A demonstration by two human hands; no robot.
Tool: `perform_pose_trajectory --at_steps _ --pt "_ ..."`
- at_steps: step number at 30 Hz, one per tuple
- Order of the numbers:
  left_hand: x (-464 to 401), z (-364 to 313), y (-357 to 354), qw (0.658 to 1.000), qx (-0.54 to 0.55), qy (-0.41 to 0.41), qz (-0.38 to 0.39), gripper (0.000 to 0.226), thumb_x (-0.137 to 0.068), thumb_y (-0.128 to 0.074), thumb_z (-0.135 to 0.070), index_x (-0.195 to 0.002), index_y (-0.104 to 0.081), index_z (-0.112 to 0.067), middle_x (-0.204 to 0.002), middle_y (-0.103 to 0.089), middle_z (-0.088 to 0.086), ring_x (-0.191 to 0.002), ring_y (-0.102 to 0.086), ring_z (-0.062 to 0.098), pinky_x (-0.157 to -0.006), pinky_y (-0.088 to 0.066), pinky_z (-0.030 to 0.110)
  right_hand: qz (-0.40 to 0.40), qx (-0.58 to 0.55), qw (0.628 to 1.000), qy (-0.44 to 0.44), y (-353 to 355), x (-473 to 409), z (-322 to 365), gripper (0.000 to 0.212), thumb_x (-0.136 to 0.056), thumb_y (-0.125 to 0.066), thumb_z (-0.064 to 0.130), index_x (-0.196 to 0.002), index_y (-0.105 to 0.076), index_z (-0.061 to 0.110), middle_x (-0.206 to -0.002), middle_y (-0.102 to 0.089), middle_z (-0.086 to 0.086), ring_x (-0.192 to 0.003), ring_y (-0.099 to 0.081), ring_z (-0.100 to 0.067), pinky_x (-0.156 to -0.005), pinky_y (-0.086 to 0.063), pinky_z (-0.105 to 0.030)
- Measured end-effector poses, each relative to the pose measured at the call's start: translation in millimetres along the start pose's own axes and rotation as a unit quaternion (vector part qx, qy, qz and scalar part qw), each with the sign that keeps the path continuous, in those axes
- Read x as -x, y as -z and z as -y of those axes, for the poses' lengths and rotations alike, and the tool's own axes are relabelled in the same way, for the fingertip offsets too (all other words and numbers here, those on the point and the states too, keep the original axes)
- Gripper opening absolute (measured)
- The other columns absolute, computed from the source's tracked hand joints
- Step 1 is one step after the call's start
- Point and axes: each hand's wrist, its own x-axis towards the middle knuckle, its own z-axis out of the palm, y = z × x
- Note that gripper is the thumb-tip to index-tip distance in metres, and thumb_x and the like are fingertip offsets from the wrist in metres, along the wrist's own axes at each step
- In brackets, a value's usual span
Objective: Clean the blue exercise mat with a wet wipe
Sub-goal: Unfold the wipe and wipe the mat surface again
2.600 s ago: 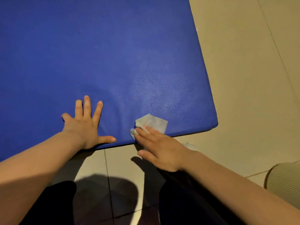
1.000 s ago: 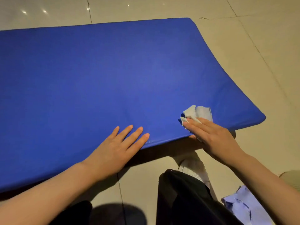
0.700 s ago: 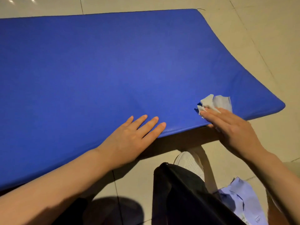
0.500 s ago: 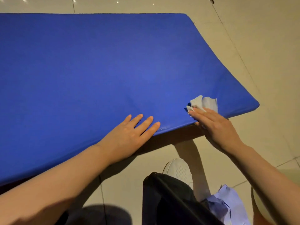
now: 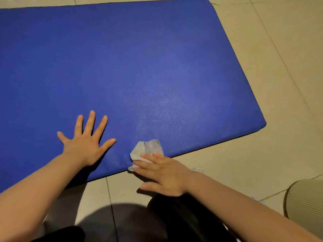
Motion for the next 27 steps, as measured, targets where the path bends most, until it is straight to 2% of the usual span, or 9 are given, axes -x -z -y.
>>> perform_pose_trajectory --at_steps 2,5,8,11,14,16,20,22,27 --pt "0.0 -2.3 3.3 0.999 0.018 -0.004 0.051 0.078 -0.074 -0.003 -0.079 -0.129 0.040 -0.045 -0.137 0.051 -0.013 -0.143 0.033 0.024 -0.108 -0.005 0.075 -0.072 -0.008 0.997 -0.038 0.4 10.1 -35.7 0.080 -0.086 0.007 0.069 -0.155 -0.004 0.030 -0.164 -0.003 0.008 -0.150 0.006 -0.014 -0.121 0.008 -0.035" --pt "0.4 -6.7 8.1 0.996 0.013 0.002 0.085 0.077 -0.071 0.000 -0.080 -0.123 0.044 -0.046 -0.130 0.056 -0.012 -0.140 0.038 0.026 -0.107 -0.003 0.075 -0.146 -0.001 0.968 -0.204 -2.4 51.7 -107.4 0.081 -0.082 0.018 0.075 -0.151 0.007 0.034 -0.163 0.005 0.009 -0.150 0.011 -0.013 -0.122 0.000 -0.043" --pt "1.7 -9.0 14.9 0.995 0.005 0.008 0.100 0.076 -0.069 0.003 -0.079 -0.119 0.047 -0.044 -0.127 0.059 -0.010 -0.137 0.041 0.027 -0.106 -0.003 0.075 -0.172 -0.013 0.920 -0.351 1.3 86.1 -147.0 0.077 -0.089 0.004 0.071 -0.154 0.007 0.030 -0.164 0.008 0.006 -0.150 0.012 -0.013 -0.122 -0.004 -0.046" --pt "4.5 -12.2 20.7 0.992 0.007 0.021 0.125 0.076 -0.068 0.004 -0.079 -0.118 0.048 -0.043 -0.124 0.061 -0.009 -0.136 0.043 0.028 -0.106 -0.002 0.076 -0.182 -0.064 0.891 -0.410 3.9 75.2 -134.8 0.080 -0.091 -0.004 0.071 -0.155 0.007 0.024 -0.163 0.015 0.005 -0.149 0.018 -0.017 -0.122 0.008 -0.042" --pt "6.7 -13.7 24.8 0.990 0.002 0.021 0.139 0.076 -0.067 0.004 -0.079 -0.118 0.048 -0.044 -0.123 0.062 -0.009 -0.135 0.043 0.027 -0.106 -0.001 0.075 -0.178 -0.056 0.943 -0.276 4.4 37.1 -87.1 0.090 -0.085 0.001 0.079 -0.155 0.006 0.023 -0.162 0.014 0.004 -0.148 0.020 -0.020 -0.122 0.007 -0.039" --pt "7.4 -14.0 26.5 0.990 0.003 0.019 0.138 0.076 -0.068 0.003 -0.079 -0.119 0.048 -0.044 -0.123 0.062 -0.009 -0.135 0.044 0.027 -0.106 -0.001 0.075 -0.159 -0.005 0.977 -0.141 -5.1 11.3 -53.4 0.090 -0.088 -0.006 0.077 -0.156 -0.008 0.018 -0.164 -0.002 0.000 -0.150 0.005 -0.028 -0.122 0.003 -0.041" --pt "9.4 -13.2 24.9 0.991 0.009 0.023 0.135 0.076 -0.069 0.003 -0.078 -0.119 0.048 -0.043 -0.122 0.063 -0.010 -0.135 0.044 0.027 -0.105 -0.001 0.076 -0.157 0.113 0.981 -0.021 -11.9 -8.8 -44.5 0.068 -0.098 -0.023 0.060 -0.153 -0.028 0.020 -0.159 -0.030 0.001 -0.147 -0.025 -0.028 -0.120 -0.014 -0.045" --pt "8.4 -12.6 23.3 0.991 0.009 0.020 0.133 0.076 -0.069 0.002 -0.078 -0.120 0.048 -0.044 -0.123 0.063 -0.010 -0.135 0.044 0.027 -0.105 -0.001 0.076 -0.189 0.094 0.973 -0.095 -3.3 0.6 -74.4 0.067 -0.100 -0.016 0.059 -0.152 -0.031 0.020 -0.157 -0.033 -0.003 -0.145 -0.029 -0.027 -0.116 -0.017 -0.044" --pt "6.1 -13.4 22.9 0.990 0.017 0.020 0.136 0.077 -0.069 0.002 -0.077 -0.120 0.049 -0.043 -0.122 0.064 -0.009 -0.134 0.046 0.027 -0.105 0.001 0.076 -0.199 0.027 0.898 -0.390 2.6 66.4 -177.7 0.088 -0.086 0.013 0.074 -0.157 -0.002 0.024 -0.165 0.003 -0.001 -0.151 0.005 -0.024 -0.120 -0.011 -0.050"
